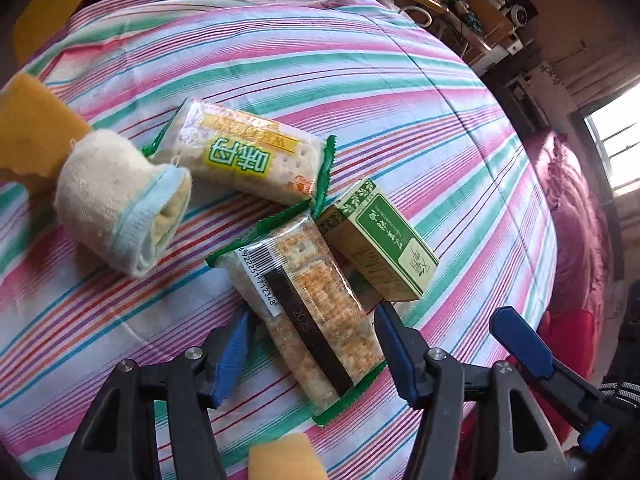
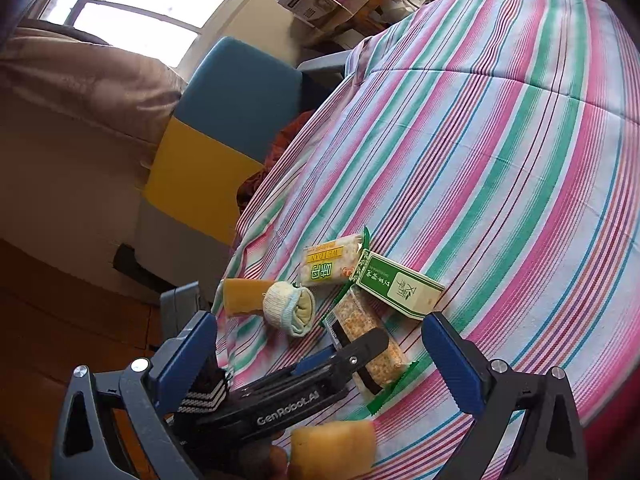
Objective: Organize objects
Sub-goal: 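Move the left gripper to the cracker bar packet and grasp it, then lift the cracker bar with the left gripper while the right gripper grasps the yellow sponge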
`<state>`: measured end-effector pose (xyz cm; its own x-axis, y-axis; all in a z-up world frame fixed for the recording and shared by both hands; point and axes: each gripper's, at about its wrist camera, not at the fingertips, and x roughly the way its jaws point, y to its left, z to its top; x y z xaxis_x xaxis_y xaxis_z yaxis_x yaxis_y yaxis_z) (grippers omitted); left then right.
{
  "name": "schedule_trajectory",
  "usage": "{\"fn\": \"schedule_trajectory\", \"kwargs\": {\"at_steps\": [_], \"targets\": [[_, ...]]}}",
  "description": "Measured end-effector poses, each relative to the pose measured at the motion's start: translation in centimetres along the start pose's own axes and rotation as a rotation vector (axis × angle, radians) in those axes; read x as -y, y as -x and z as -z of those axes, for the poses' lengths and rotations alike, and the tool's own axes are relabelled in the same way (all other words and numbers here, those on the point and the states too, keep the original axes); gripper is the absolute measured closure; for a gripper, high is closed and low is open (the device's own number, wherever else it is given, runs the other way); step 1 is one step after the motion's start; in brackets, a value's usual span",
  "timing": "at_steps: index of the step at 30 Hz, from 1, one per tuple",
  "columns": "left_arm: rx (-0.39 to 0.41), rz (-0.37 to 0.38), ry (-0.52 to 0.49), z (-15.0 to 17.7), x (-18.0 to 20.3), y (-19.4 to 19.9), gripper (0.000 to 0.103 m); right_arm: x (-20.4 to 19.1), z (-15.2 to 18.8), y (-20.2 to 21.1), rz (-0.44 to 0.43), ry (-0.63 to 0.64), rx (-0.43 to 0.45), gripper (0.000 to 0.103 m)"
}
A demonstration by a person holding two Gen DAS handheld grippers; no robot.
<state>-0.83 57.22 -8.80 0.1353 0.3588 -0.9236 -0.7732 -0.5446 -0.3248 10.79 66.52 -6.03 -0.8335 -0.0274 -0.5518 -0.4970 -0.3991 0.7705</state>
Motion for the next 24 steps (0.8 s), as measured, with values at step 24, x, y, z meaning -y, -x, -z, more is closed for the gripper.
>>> {"fn": "schedule_trajectory", "kwargs": {"at_steps": [24], "targets": [[0.119, -0.105, -0.108, 8.7, -9.8, 6.2, 0.060, -0.9, 0.3, -1.2, 0.072, 0.064, -0.028, 0.000]]}}
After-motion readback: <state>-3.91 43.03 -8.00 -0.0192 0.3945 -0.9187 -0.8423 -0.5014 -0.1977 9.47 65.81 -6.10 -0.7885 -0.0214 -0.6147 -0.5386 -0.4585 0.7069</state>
